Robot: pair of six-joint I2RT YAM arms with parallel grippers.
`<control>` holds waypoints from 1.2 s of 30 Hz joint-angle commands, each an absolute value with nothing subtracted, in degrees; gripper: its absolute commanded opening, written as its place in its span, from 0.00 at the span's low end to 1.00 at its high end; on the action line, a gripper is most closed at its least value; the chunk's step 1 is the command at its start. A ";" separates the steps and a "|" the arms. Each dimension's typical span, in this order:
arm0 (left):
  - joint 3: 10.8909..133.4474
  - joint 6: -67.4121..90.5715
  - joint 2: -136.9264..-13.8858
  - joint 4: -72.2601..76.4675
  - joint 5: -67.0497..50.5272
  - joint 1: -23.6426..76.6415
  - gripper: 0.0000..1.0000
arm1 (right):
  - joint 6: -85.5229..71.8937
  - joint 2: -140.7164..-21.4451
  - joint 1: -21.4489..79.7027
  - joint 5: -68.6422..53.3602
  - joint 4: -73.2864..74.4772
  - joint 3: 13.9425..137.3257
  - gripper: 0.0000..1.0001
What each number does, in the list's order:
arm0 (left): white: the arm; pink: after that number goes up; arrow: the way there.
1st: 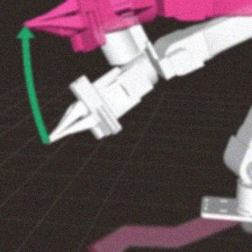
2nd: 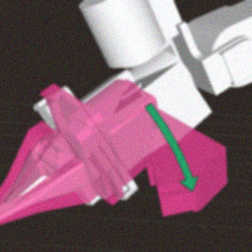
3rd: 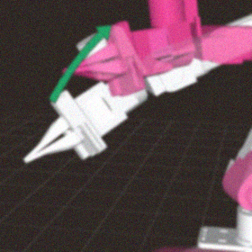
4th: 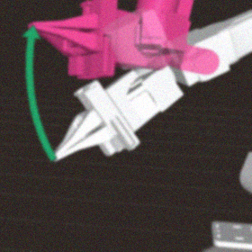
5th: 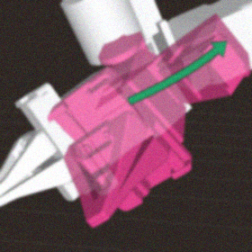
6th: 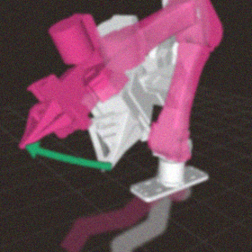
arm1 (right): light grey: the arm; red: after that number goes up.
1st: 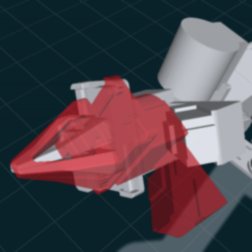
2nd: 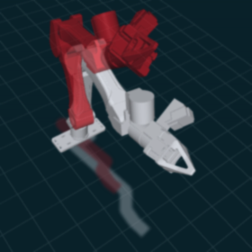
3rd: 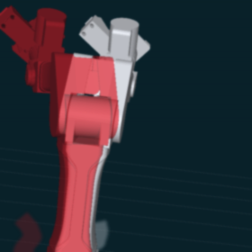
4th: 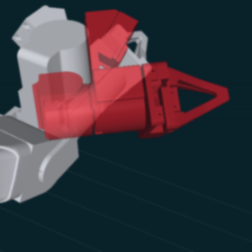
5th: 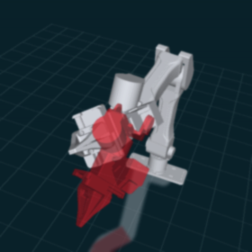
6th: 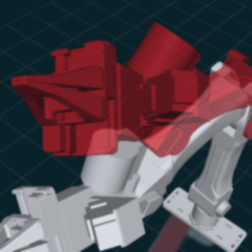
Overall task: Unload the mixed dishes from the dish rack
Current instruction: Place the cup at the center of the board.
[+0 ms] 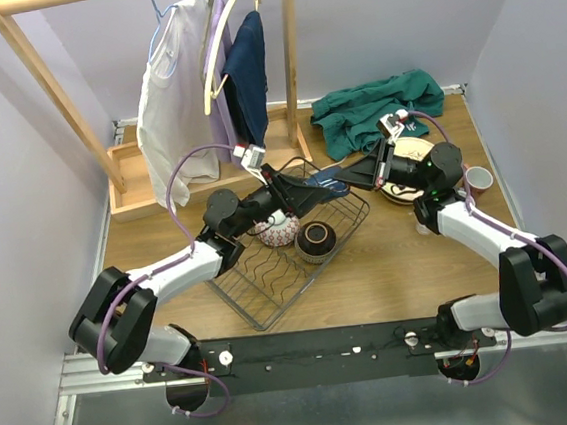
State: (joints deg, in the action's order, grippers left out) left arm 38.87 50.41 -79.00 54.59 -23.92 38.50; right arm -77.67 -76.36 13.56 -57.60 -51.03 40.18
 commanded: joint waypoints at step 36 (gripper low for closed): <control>34.01 13.10 -46.93 3.61 16.26 37.44 0.99 | -19.15 -69.96 13.53 10.28 40.52 67.86 0.01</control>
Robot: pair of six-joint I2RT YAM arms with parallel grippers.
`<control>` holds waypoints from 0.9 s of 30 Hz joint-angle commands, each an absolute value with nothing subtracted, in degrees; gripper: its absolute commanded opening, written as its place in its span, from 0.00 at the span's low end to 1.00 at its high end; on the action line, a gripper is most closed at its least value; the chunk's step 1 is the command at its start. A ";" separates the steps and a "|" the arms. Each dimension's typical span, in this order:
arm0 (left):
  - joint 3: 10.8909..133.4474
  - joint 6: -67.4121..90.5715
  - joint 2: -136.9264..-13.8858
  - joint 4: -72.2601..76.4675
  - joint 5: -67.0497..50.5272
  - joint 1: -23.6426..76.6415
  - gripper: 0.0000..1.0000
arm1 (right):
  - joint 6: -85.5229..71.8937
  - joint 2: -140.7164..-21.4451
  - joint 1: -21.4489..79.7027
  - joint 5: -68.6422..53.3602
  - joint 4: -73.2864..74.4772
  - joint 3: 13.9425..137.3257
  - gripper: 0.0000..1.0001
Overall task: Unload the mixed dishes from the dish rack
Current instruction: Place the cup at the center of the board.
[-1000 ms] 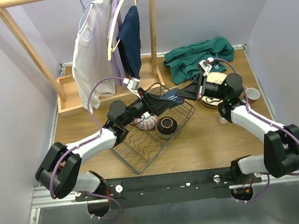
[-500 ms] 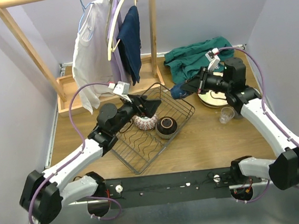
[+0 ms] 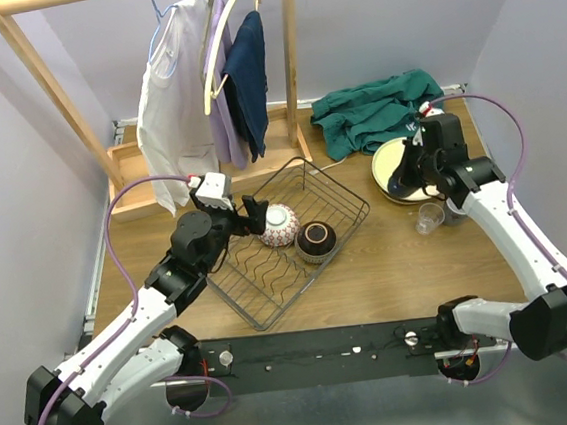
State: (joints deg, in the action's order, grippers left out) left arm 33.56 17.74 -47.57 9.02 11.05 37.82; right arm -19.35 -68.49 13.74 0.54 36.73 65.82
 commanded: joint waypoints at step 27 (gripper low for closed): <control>36.04 10.28 -48.08 2.55 16.87 37.35 0.99 | -29.35 -85.77 13.53 16.25 36.12 58.54 0.06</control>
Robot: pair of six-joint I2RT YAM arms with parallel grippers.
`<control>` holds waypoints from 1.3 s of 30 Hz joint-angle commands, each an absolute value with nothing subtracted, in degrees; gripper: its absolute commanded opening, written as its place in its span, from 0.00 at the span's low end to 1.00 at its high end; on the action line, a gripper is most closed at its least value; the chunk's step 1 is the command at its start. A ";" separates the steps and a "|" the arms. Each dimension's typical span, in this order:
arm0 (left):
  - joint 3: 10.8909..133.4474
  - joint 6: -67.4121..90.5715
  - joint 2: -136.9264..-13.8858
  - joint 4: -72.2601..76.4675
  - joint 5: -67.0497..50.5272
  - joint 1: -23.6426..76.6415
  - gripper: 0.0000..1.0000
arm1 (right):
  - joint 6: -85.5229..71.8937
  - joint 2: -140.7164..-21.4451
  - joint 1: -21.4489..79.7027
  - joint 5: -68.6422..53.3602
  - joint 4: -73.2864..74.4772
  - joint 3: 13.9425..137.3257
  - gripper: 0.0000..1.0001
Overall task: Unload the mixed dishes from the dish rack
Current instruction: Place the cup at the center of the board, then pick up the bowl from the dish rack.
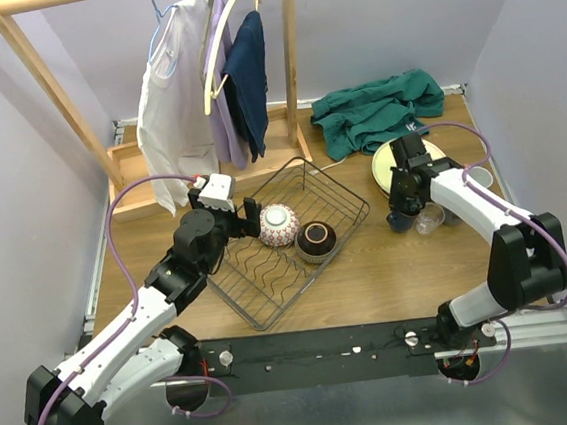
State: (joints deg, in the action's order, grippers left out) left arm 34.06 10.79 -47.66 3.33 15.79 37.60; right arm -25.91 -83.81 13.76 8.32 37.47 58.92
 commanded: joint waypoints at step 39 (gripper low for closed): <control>38.06 13.18 -50.28 -7.36 19.51 37.44 0.99 | -22.59 -77.25 30.13 1.05 34.46 68.64 1.00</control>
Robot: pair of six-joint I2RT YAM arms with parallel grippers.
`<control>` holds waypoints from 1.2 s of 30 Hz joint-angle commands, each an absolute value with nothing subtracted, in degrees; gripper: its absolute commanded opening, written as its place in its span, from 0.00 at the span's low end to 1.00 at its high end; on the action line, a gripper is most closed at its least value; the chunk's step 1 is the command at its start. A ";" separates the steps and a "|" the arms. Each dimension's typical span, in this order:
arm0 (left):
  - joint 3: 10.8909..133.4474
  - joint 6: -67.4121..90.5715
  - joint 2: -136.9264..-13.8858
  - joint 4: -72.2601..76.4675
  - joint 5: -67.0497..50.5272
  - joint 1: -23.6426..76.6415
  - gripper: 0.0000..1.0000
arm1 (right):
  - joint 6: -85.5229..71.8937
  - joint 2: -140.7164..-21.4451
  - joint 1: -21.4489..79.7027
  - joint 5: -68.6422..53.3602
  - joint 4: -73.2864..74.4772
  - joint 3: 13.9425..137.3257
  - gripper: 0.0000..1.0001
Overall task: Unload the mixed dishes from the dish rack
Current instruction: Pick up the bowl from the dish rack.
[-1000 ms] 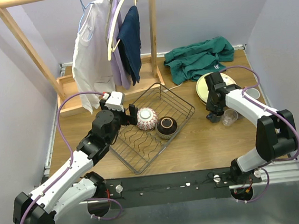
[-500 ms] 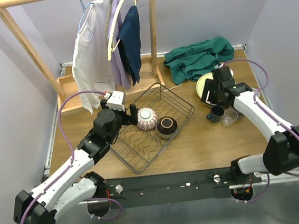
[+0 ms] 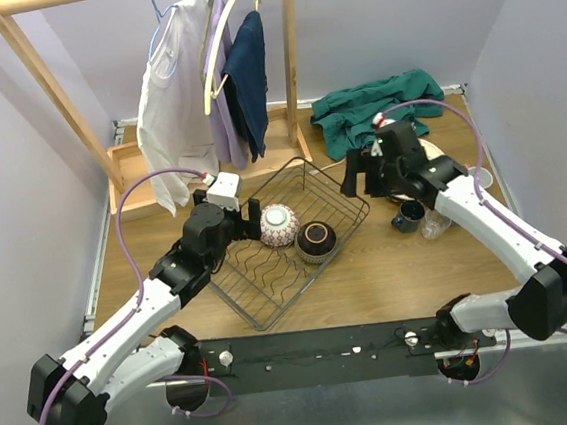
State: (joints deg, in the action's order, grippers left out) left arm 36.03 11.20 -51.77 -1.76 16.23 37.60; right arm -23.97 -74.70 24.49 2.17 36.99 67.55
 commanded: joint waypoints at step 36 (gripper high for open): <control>33.13 9.93 -41.92 -13.53 28.30 37.27 0.99 | -14.42 -99.84 52.47 24.60 42.63 75.15 1.00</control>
State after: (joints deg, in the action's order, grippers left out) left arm 32.84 10.74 -42.02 -15.20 27.42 37.56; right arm -15.38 -98.13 52.45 15.05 40.71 76.53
